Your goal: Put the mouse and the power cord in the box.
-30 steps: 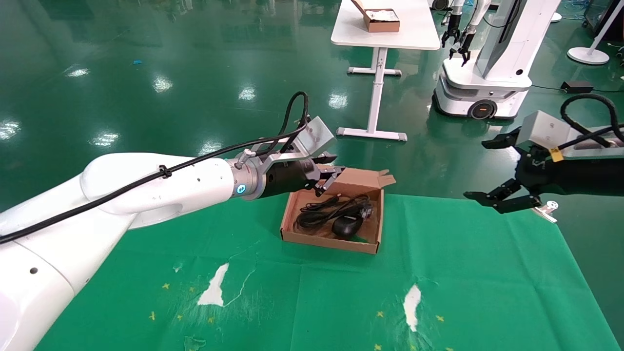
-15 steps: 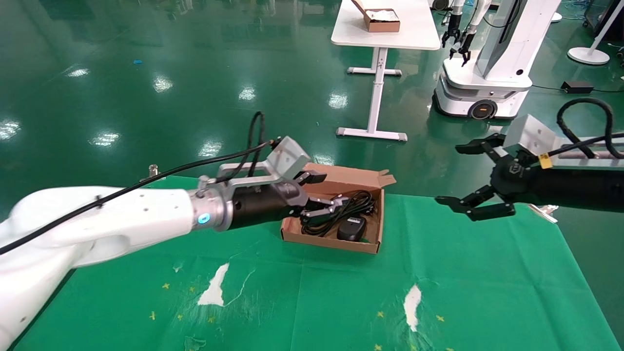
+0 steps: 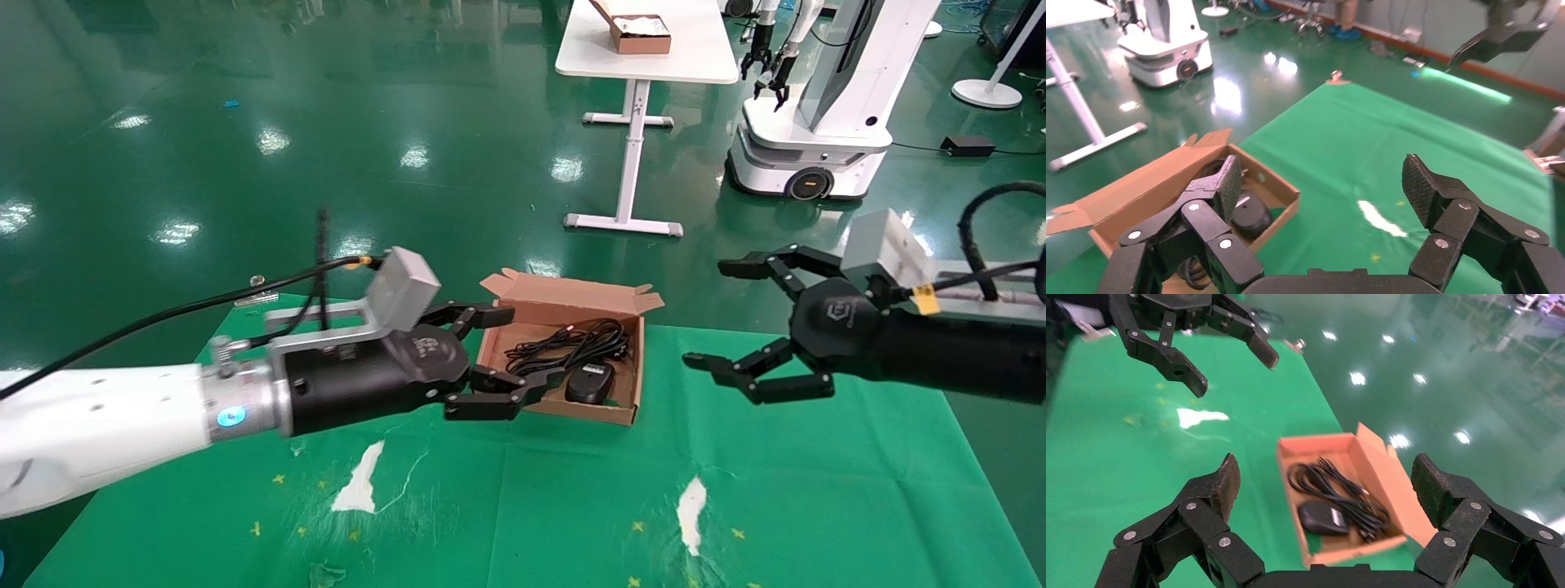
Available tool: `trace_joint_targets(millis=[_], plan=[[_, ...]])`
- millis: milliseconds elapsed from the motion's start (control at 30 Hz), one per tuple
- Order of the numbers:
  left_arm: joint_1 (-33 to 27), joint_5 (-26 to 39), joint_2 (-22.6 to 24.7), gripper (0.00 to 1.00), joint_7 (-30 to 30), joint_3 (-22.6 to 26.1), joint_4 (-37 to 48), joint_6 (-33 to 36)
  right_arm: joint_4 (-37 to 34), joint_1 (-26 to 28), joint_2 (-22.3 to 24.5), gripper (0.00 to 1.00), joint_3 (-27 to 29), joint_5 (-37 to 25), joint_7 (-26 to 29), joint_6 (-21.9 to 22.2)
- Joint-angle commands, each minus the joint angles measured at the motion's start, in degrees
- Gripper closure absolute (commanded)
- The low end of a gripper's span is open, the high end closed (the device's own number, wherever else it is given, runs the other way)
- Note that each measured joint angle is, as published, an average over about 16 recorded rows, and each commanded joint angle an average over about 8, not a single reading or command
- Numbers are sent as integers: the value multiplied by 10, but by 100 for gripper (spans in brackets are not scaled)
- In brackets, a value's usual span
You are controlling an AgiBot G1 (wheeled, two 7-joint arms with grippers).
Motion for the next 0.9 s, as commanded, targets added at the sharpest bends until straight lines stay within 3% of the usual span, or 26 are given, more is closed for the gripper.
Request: trace_joint_targets(millis=[33,900], plan=[[12,-11,-15,0,0,-15,-15,17,24,-17,5,0,9,12,13,-3],[167,-155,-200,0,5,-206,-200,234,332,-239,76,0,127,170,177,-40]])
